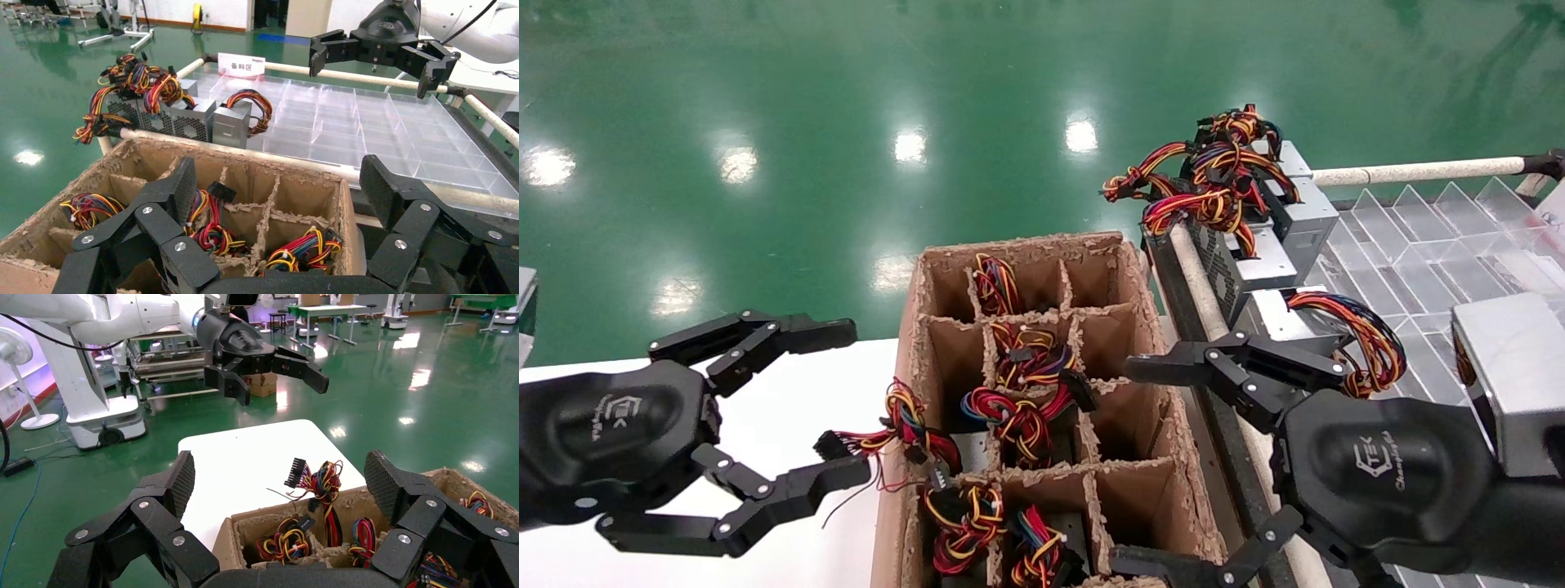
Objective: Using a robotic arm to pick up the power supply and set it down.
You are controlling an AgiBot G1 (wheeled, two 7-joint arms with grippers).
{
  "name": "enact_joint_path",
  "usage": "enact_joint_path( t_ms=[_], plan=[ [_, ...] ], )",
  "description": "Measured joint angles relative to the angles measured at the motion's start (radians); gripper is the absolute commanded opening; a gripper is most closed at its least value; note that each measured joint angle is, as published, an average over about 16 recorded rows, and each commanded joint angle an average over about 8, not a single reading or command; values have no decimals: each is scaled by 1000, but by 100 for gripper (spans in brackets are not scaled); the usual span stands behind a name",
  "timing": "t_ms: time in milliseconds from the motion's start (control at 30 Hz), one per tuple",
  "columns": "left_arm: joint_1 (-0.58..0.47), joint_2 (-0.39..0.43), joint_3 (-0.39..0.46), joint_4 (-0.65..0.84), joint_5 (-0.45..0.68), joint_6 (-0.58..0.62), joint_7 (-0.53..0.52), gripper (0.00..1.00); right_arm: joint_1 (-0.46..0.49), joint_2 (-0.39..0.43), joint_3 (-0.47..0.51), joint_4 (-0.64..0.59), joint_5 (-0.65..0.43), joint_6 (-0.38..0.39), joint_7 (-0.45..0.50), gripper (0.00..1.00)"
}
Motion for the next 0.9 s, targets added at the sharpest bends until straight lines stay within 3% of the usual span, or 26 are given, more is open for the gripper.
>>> enact_joint_path(
  t_ms=[900],
  plan=[
    [0,0,0,0,0,0,0,100,6,-2,-4,-5,-4,2,-2,100]
  ],
)
